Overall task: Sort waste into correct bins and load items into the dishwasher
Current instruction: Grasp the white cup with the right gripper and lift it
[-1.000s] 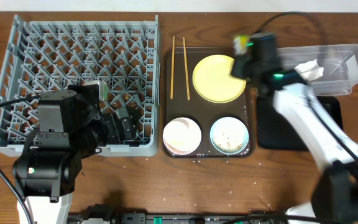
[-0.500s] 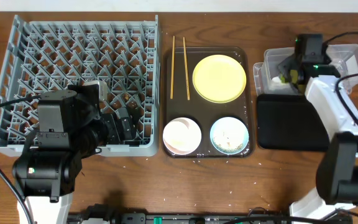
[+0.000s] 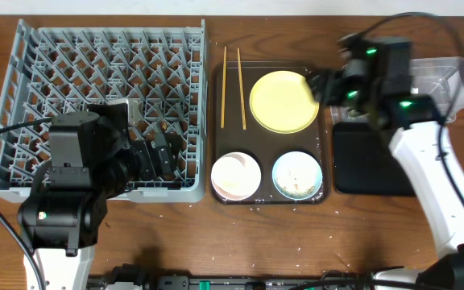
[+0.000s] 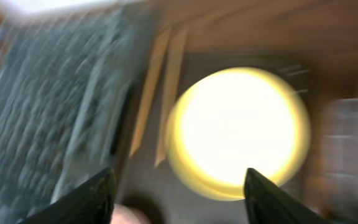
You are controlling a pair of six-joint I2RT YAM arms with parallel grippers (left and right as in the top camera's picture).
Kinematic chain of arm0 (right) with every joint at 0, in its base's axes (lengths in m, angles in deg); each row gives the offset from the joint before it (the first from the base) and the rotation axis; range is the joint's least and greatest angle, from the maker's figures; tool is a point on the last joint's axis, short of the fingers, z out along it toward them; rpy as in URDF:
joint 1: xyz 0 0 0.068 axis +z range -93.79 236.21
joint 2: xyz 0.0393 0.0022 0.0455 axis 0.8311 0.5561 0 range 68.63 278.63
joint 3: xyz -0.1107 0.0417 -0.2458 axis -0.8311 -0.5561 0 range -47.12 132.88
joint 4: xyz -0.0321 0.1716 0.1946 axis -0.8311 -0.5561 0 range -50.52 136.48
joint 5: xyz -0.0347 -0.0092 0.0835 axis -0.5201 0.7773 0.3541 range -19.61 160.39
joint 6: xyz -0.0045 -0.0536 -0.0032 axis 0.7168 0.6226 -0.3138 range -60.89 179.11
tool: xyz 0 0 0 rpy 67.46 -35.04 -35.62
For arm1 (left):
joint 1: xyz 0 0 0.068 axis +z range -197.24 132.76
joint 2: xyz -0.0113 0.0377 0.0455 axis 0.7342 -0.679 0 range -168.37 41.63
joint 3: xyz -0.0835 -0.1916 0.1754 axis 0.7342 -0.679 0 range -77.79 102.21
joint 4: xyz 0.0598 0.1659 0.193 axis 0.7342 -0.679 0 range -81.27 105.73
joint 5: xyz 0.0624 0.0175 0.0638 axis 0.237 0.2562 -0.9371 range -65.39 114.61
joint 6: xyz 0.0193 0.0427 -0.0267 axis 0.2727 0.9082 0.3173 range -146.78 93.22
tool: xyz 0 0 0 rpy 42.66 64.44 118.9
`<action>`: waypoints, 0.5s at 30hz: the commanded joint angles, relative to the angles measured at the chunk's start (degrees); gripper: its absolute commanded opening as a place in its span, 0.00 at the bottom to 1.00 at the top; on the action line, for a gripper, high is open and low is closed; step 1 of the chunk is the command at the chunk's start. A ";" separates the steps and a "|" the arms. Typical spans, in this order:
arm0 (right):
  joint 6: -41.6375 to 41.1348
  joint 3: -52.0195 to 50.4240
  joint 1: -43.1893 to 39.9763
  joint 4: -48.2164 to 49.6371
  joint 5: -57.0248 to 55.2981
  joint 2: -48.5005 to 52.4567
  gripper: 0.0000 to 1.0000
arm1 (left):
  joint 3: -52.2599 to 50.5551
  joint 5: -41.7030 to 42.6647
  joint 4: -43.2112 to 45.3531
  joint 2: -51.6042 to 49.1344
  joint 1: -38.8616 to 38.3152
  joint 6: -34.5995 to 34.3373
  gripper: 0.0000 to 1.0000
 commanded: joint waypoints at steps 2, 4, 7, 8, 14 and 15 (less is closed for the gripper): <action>15.45 -0.09 10.05 -4.83 6.36 2.14 0.55 | 0.61 0.55 0.33 -0.61 0.22 0.96 0.91; 19.78 -0.09 14.38 -8.20 4.72 3.15 0.55 | 0.61 0.55 0.11 -0.59 0.22 0.98 0.91; 20.65 -0.11 21.92 -13.53 -2.51 6.25 0.55 | 0.61 0.55 -0.94 -0.59 0.22 0.98 0.91; 20.68 -0.11 23.06 -14.08 -3.19 6.93 0.55 | 0.61 0.55 -1.09 -0.59 0.22 0.98 0.91; 18.29 -0.11 29.77 -14.58 -10.14 15.61 0.41 | 0.61 0.55 -1.25 -0.59 0.22 0.96 0.91; 17.14 -0.11 29.88 -14.27 -11.30 16.55 0.34 | 0.61 0.55 -1.25 -0.59 0.22 0.96 0.91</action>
